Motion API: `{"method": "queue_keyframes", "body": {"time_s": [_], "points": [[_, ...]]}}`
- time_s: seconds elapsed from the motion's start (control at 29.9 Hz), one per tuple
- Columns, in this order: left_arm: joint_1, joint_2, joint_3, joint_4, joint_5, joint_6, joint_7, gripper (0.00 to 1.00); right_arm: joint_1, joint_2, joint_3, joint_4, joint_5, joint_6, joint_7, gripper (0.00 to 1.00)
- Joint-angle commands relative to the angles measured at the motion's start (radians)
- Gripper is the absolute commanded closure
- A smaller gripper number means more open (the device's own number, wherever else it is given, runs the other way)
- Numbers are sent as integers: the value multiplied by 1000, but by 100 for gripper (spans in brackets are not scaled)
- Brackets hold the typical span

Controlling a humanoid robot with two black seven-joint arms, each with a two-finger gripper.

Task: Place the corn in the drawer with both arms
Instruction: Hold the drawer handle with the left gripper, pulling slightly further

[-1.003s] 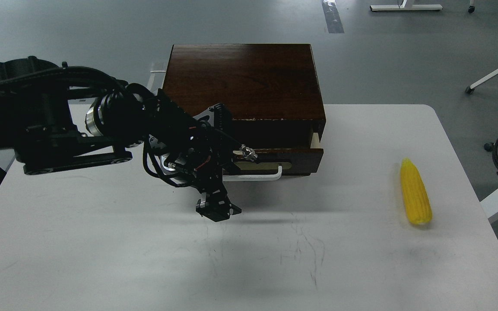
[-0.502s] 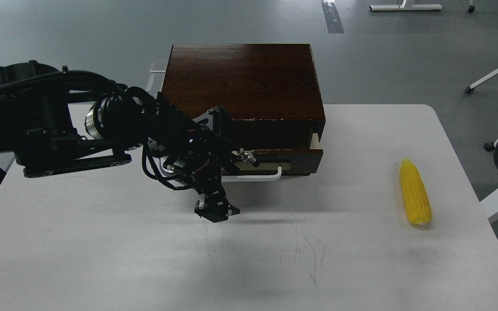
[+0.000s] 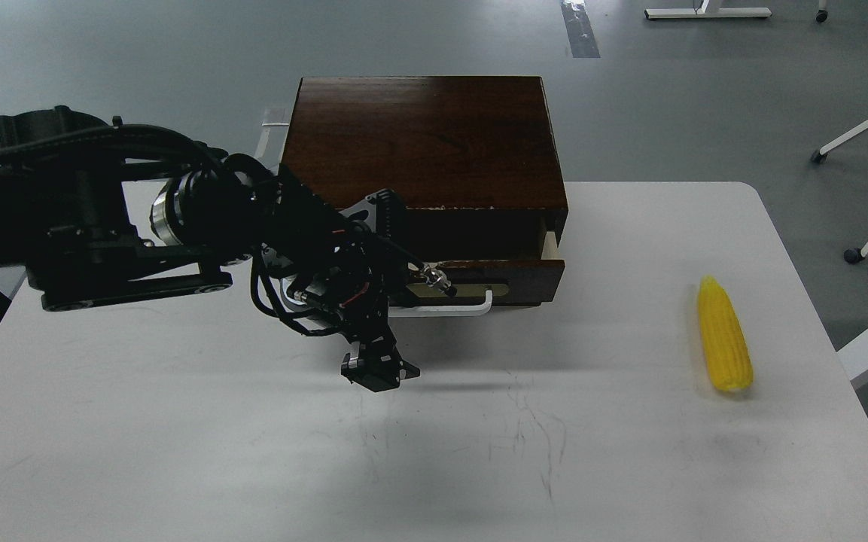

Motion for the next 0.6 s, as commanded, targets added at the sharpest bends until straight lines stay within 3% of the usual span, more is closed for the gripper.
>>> {"method": "queue_keyframes", "body": {"time_s": [0.0,0.57], "points": [[-5,-1,1,-10,1,0,0,9,-1,1,0,1,0,0,0,0],[-18,-2,1,-14,2,0,0,9,1,0,2,1,1,0,0,0]]}}
